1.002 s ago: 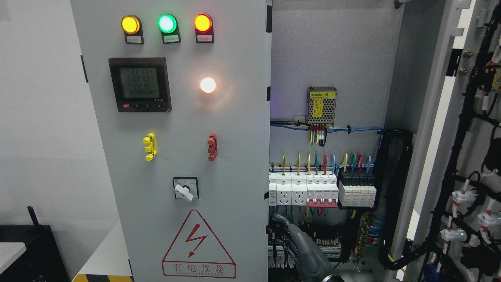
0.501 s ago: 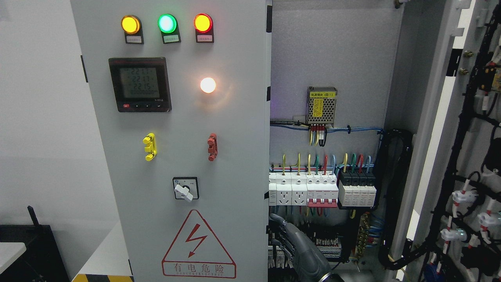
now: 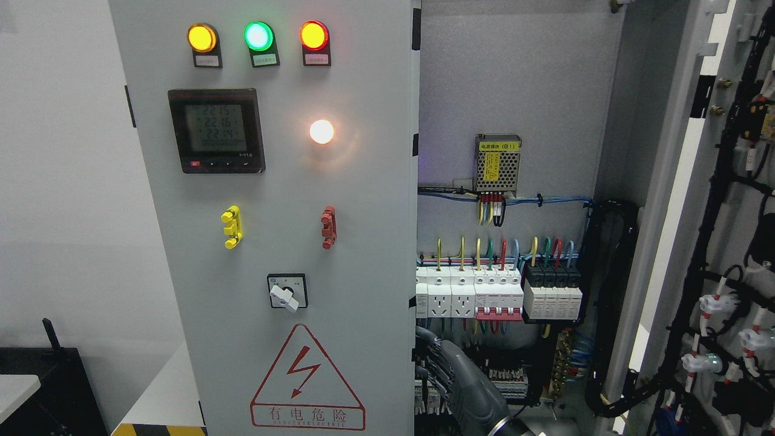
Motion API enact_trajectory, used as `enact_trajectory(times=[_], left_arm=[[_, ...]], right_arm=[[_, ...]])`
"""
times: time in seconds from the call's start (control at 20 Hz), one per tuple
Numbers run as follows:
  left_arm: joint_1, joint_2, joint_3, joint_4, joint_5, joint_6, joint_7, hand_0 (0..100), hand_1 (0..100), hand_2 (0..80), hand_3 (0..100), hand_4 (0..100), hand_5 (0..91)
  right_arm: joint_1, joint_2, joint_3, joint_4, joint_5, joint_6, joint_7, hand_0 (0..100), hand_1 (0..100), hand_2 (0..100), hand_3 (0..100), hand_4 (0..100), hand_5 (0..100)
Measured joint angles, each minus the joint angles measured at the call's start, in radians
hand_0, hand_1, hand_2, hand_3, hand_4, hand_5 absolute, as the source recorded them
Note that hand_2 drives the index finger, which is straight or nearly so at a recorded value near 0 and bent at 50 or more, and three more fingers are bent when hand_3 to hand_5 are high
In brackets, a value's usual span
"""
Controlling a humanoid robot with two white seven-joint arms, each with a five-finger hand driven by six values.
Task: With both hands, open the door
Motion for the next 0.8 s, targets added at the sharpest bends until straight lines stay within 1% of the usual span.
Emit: enact_trajectory(times=[0.4, 0.8], left_arm=[[0.000, 0.000, 0.000, 0.000, 0.000, 0.002, 0.000, 0, 0, 0.0, 0, 0, 0.0], [0.000, 0.000, 0.000, 0.000, 0.000, 0.003, 0.001, 0, 0, 0.0, 0, 0, 0.0]], right_arm=[[-0.020, 0.000, 0.000, 0.021, -0.006, 0.002, 0.015, 38, 0, 0, 0, 0, 0], [-0.041, 0.000, -0.002, 0.049, -0.008, 0.002, 0.016, 38, 0, 0, 0, 0, 0]])
